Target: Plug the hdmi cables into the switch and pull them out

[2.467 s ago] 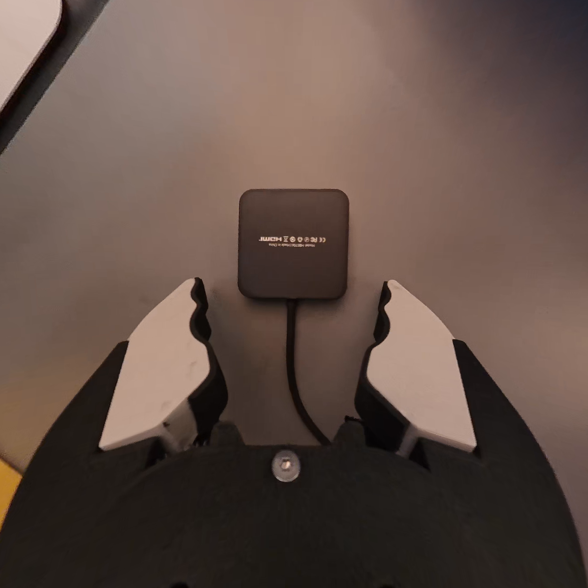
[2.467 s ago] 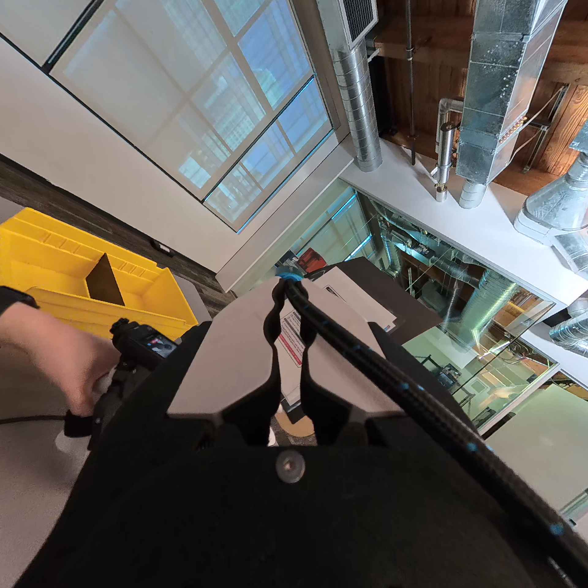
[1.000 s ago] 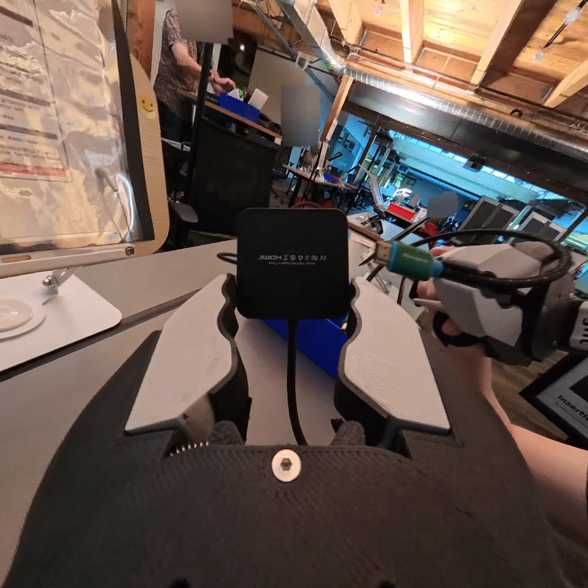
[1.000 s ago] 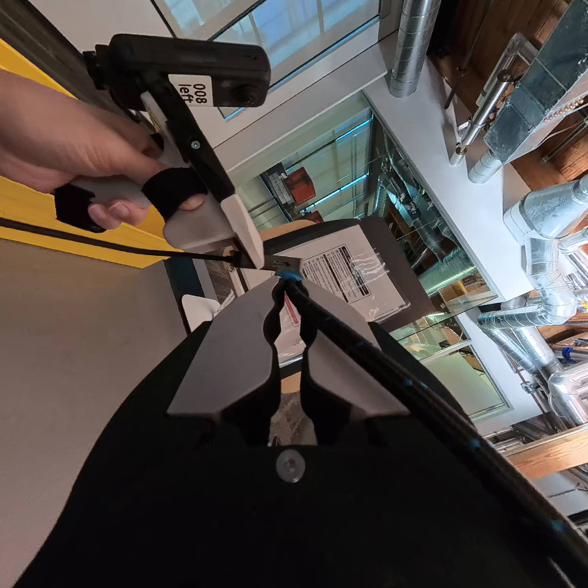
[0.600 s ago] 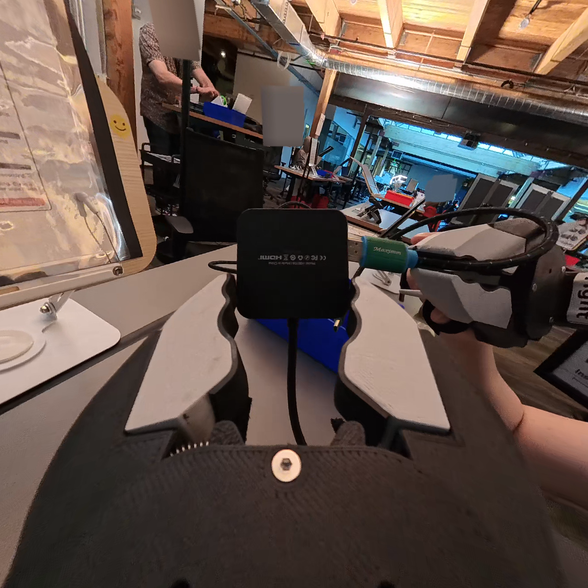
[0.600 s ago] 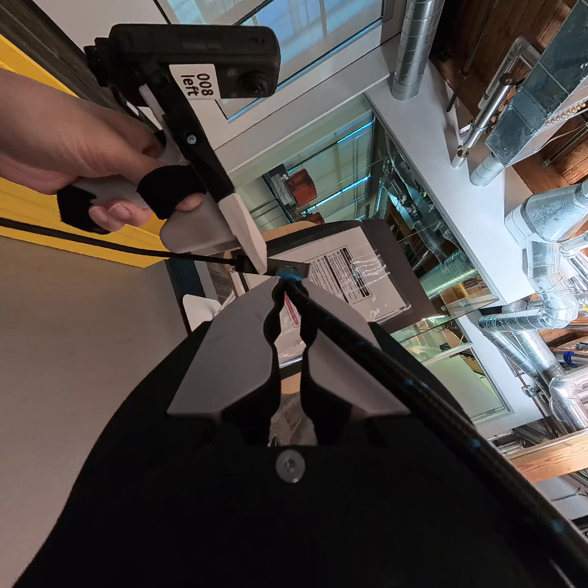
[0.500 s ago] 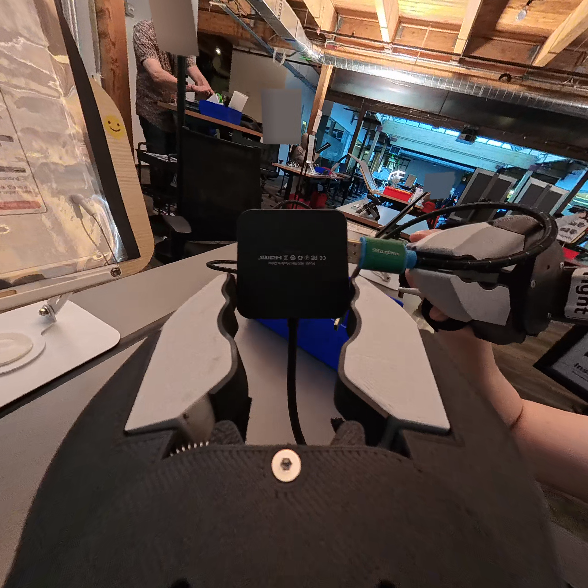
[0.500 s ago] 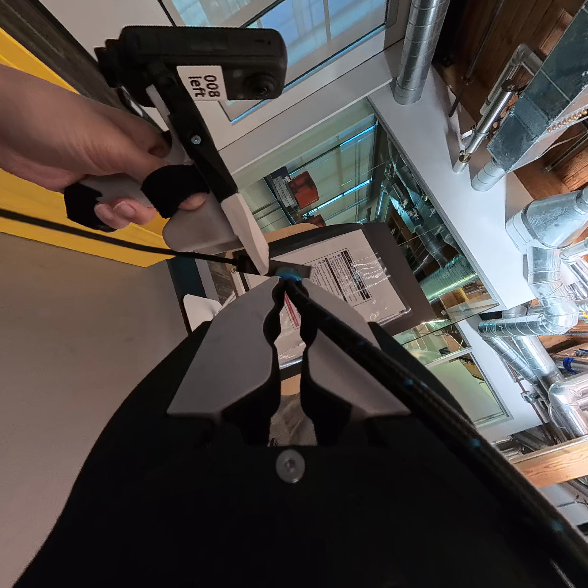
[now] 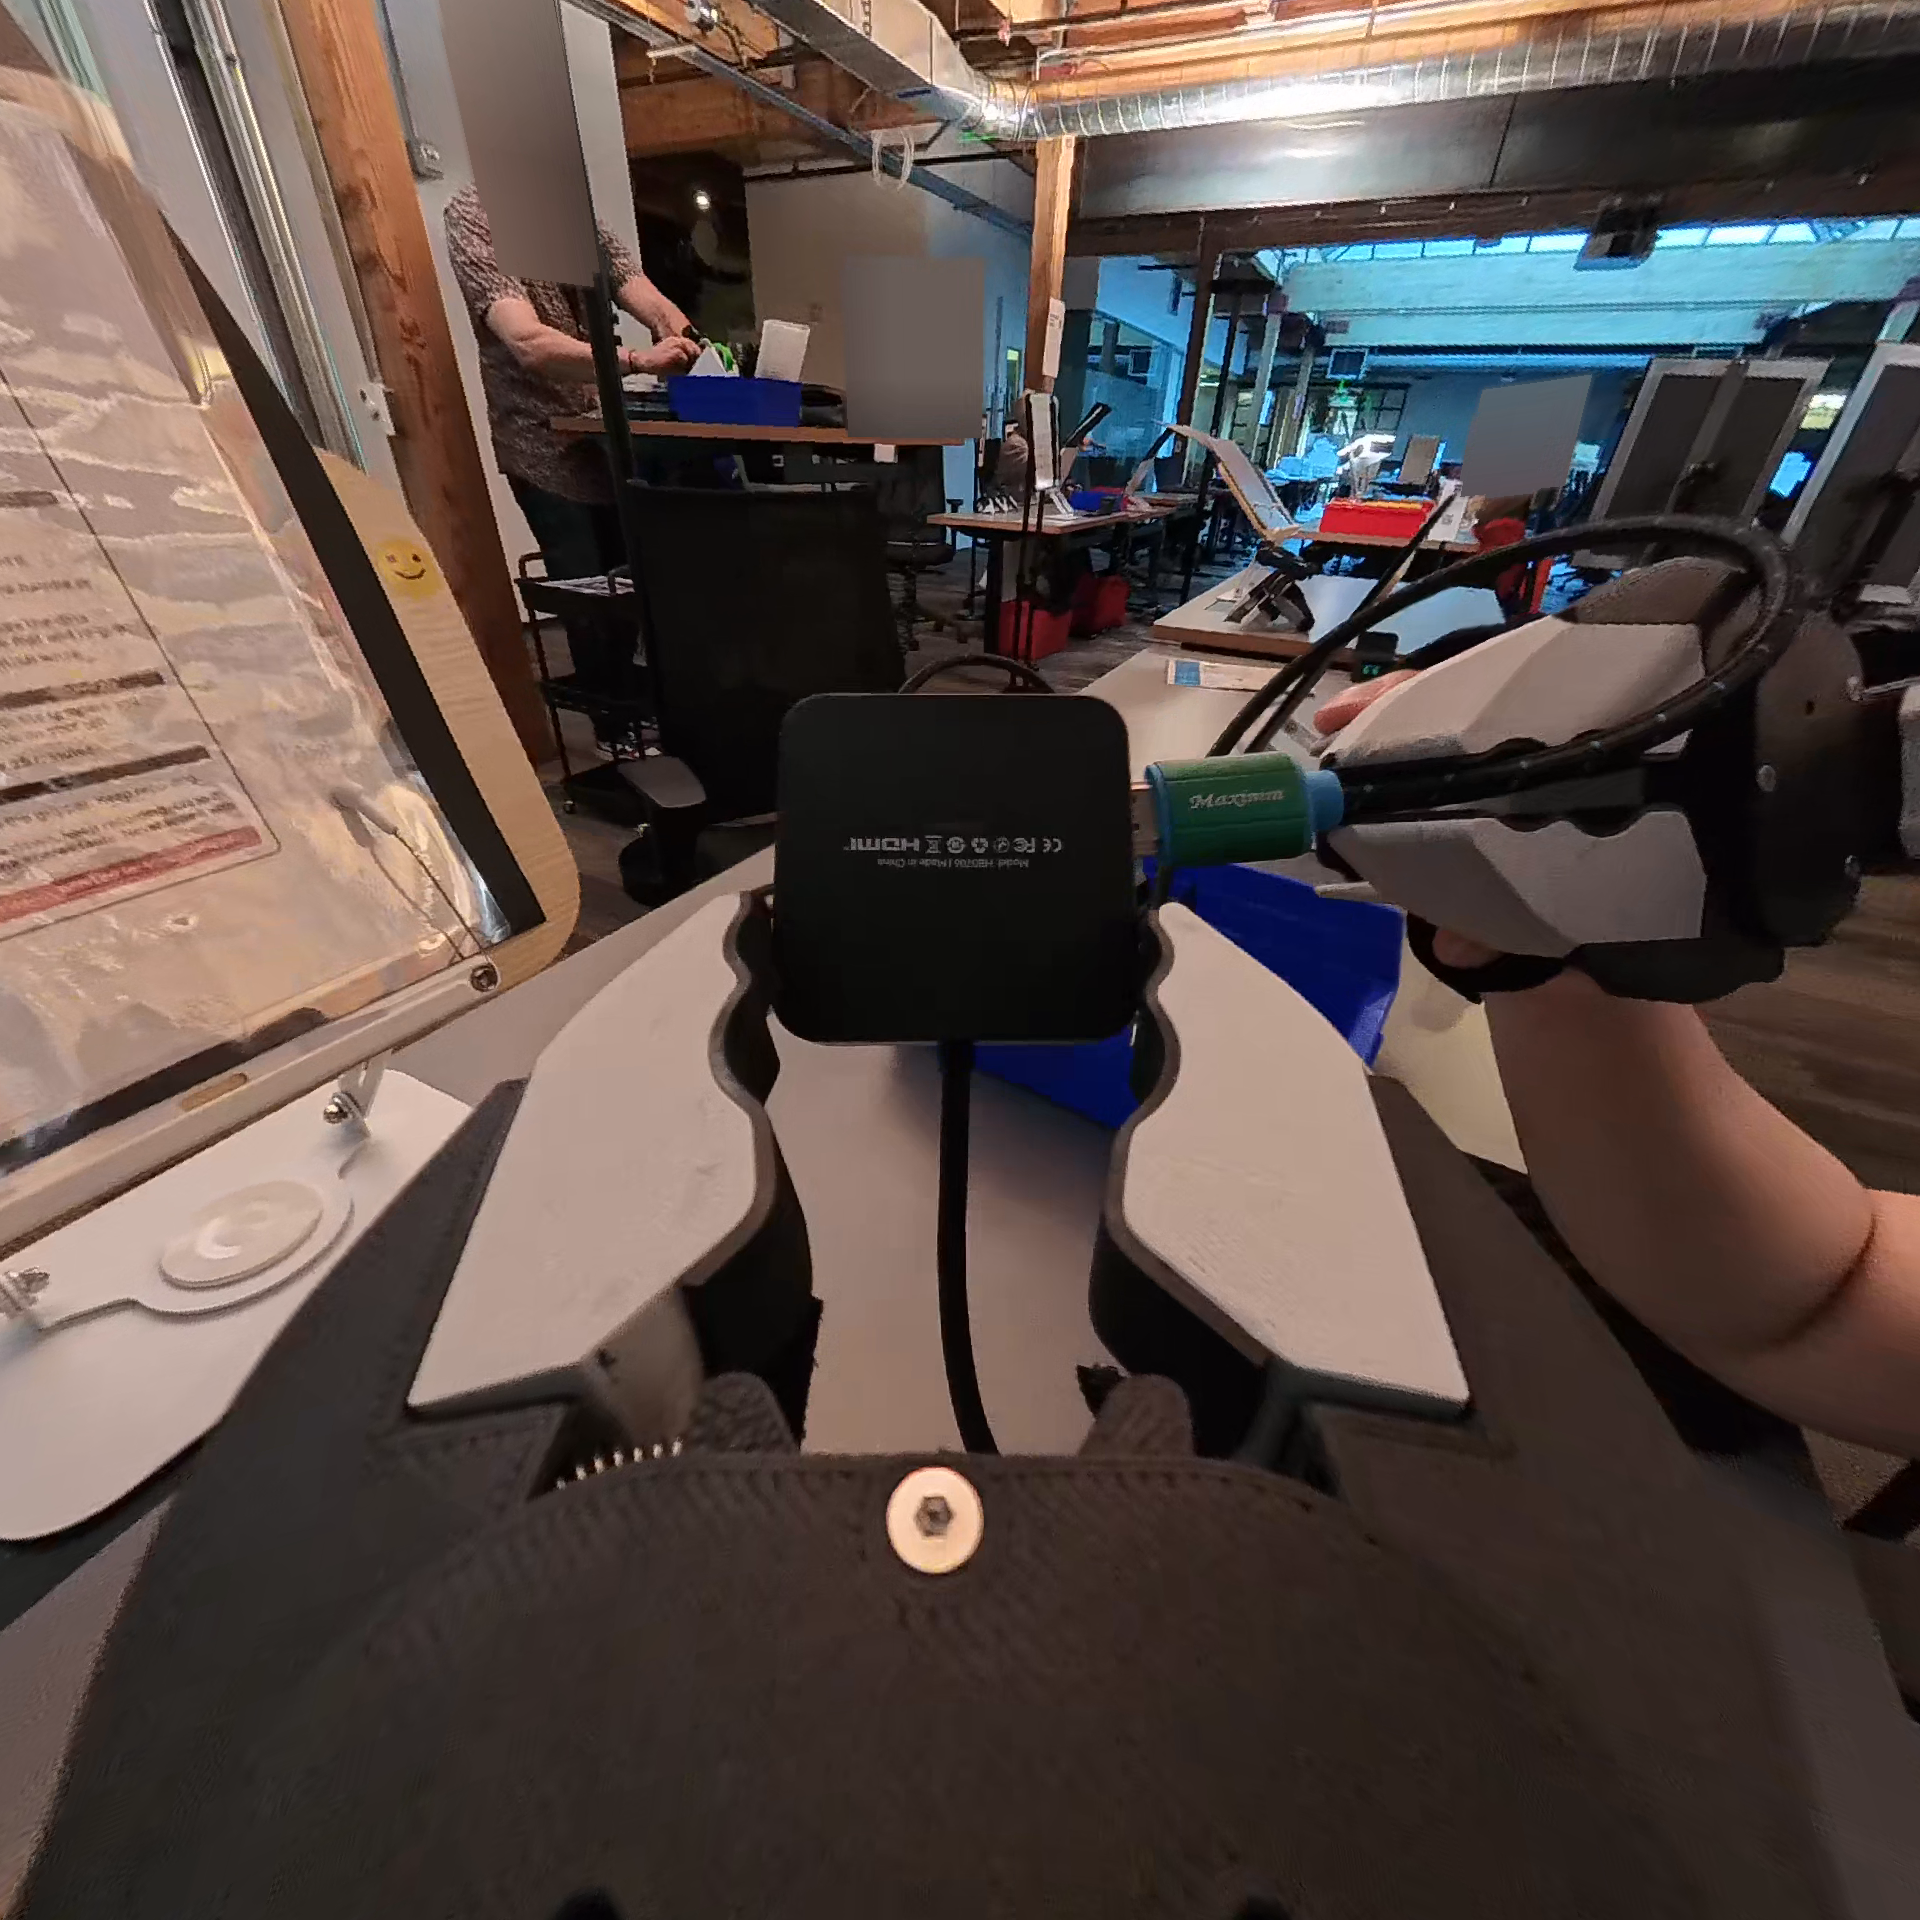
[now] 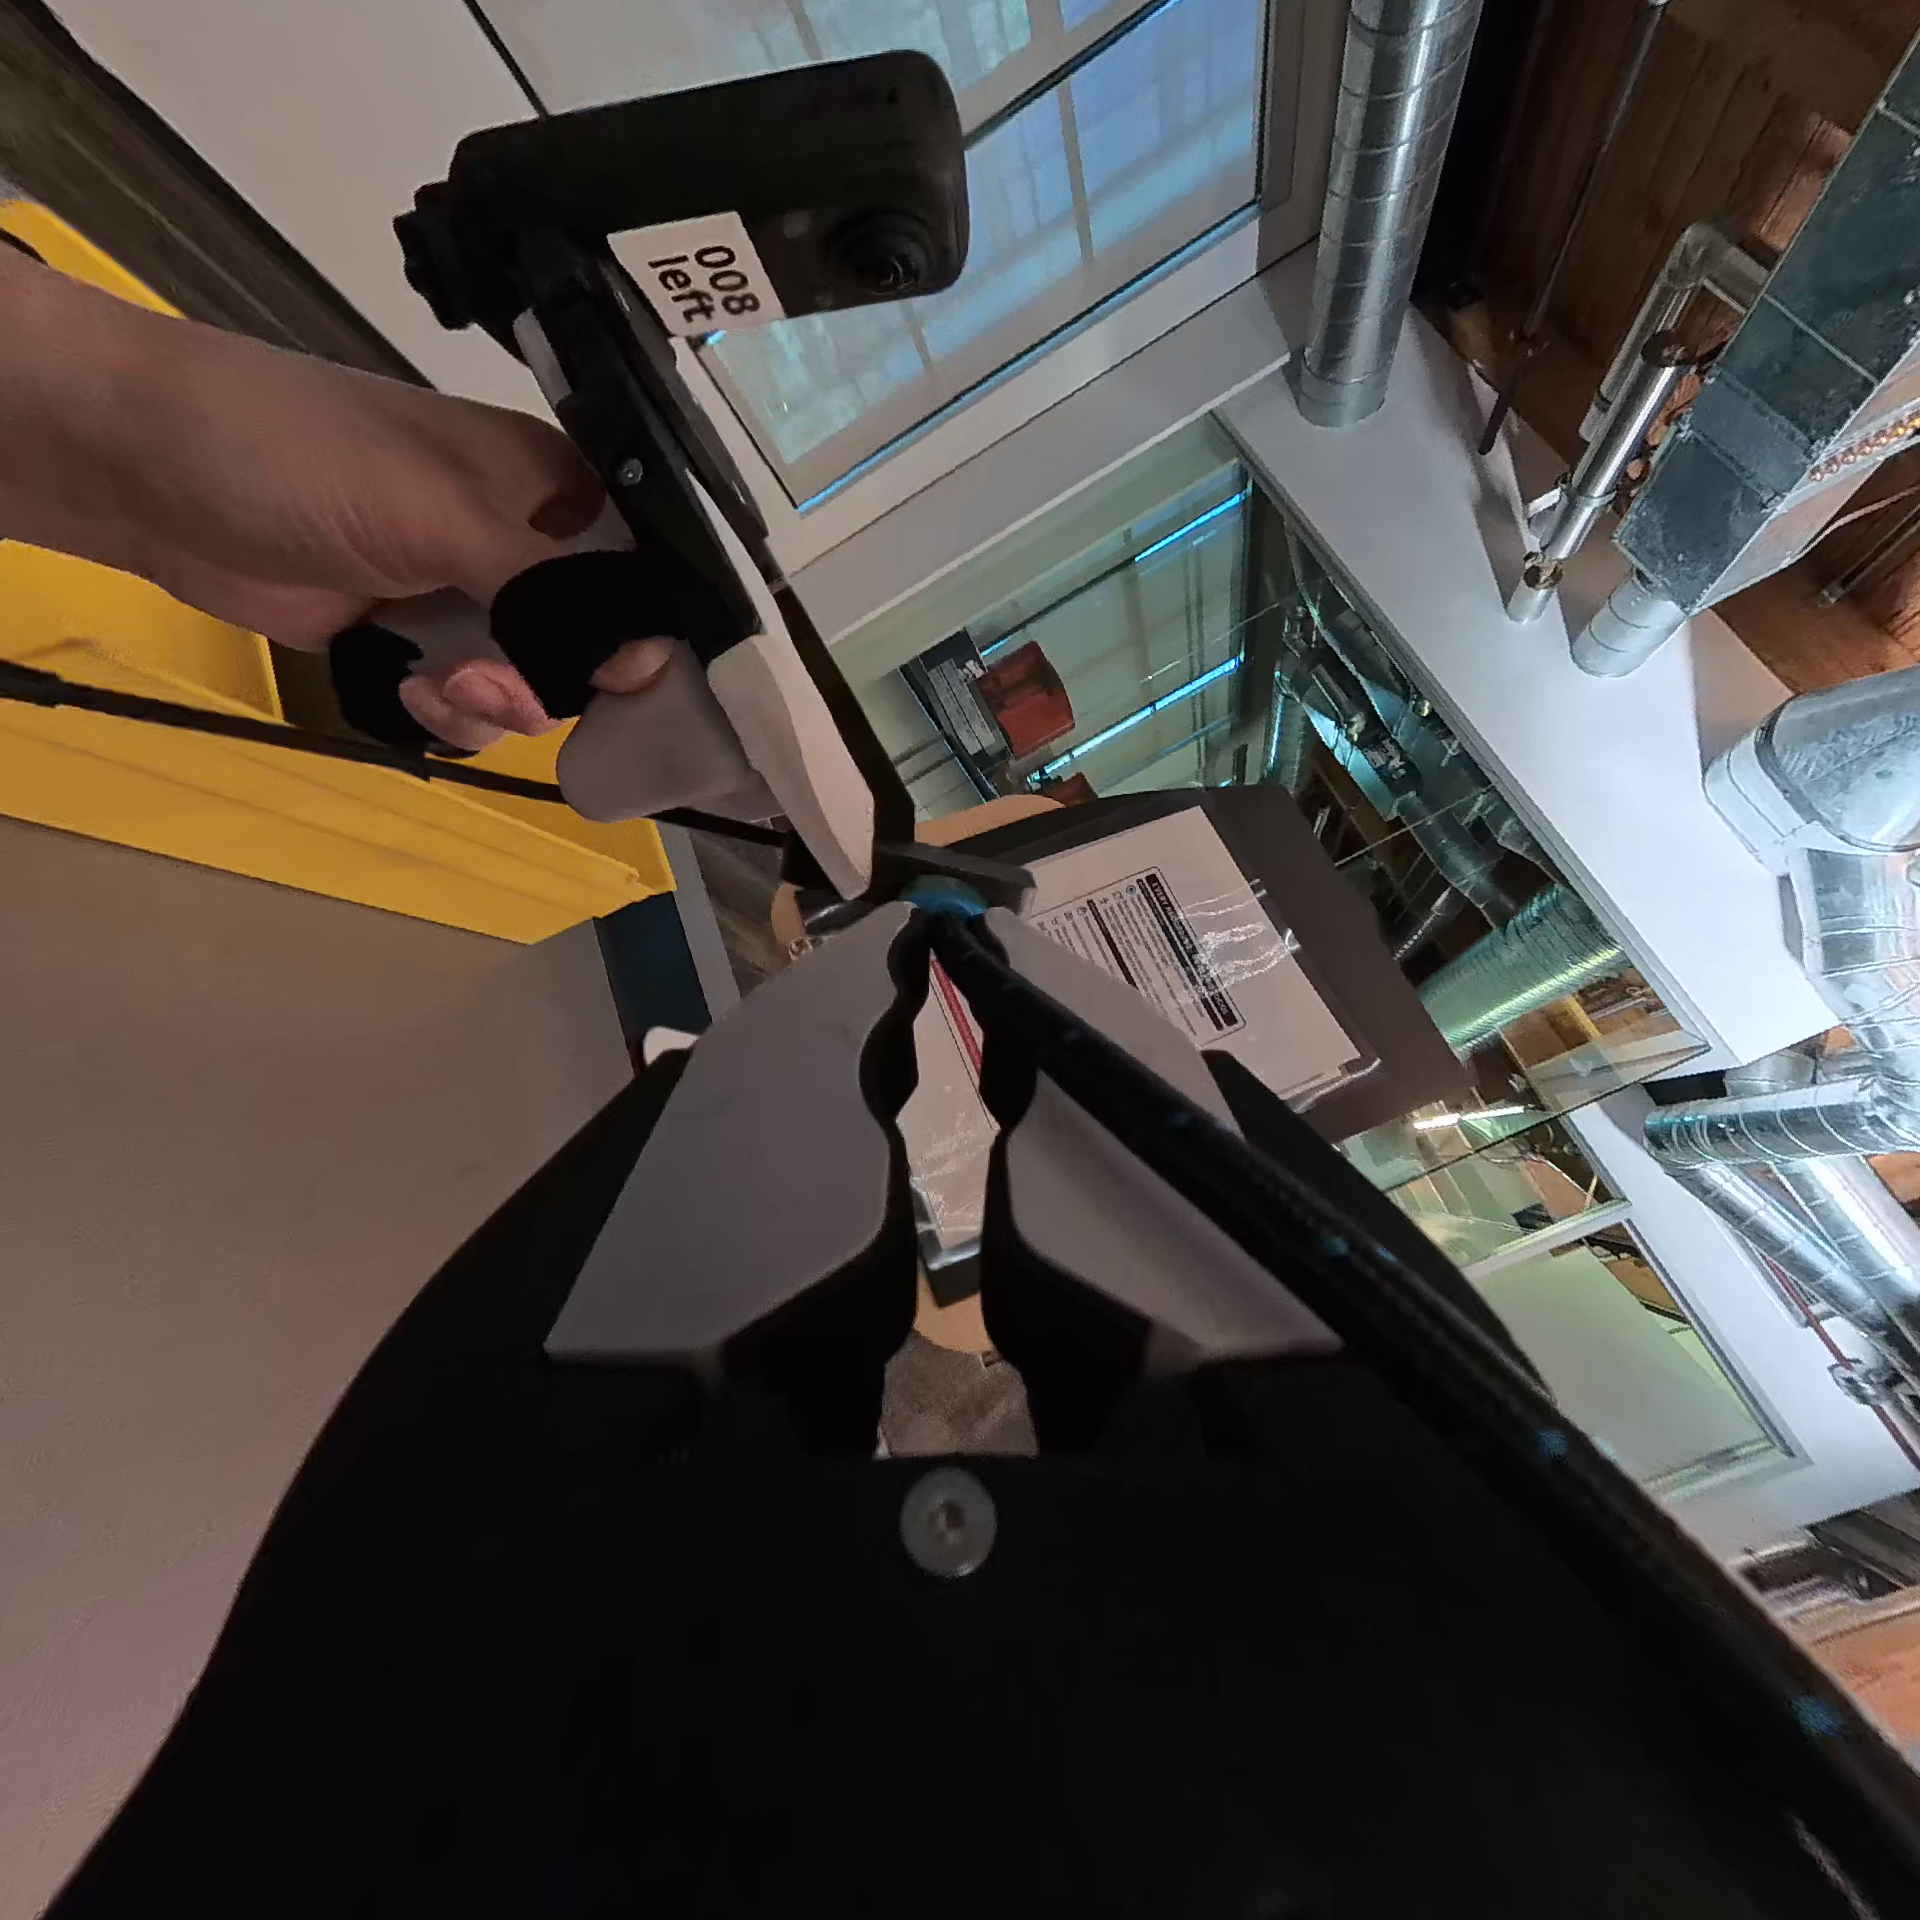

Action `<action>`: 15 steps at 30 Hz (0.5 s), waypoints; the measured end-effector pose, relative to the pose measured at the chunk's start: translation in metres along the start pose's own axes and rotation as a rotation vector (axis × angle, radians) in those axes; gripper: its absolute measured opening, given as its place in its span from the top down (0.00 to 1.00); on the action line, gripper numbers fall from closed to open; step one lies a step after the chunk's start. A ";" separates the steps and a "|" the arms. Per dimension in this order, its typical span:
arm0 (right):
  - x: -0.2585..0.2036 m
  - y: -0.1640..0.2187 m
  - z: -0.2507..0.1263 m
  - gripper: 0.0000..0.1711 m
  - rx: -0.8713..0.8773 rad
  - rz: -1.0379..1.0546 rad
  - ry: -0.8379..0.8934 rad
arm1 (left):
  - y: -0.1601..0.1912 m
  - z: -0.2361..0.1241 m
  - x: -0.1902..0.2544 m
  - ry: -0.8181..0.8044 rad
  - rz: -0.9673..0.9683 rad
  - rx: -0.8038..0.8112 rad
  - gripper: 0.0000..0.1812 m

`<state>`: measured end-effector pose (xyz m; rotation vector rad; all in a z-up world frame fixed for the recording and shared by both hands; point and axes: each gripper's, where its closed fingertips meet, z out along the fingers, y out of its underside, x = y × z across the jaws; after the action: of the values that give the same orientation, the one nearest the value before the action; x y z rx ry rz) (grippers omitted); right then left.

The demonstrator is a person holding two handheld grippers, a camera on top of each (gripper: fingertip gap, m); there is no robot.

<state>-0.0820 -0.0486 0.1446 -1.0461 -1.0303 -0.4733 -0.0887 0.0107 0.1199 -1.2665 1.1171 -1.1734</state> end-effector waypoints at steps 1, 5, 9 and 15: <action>0.001 -0.002 -0.001 0.96 0.013 0.006 0.004 | -0.002 -0.001 0.002 0.002 -0.002 0.006 0.63; 0.003 -0.007 -0.003 0.96 0.036 -0.009 0.026 | -0.009 -0.004 0.005 -0.022 0.004 0.030 0.64; 0.006 -0.012 -0.006 0.96 0.073 0.002 0.050 | -0.015 -0.006 0.009 -0.044 0.004 0.049 0.64; 0.008 -0.018 -0.007 0.96 0.102 -0.005 0.075 | -0.023 -0.010 0.015 -0.069 0.042 0.070 0.64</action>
<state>-0.0887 -0.0624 0.1590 -0.9288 -0.9807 -0.4559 -0.0979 -0.0042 0.1429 -1.2154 1.0390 -1.1197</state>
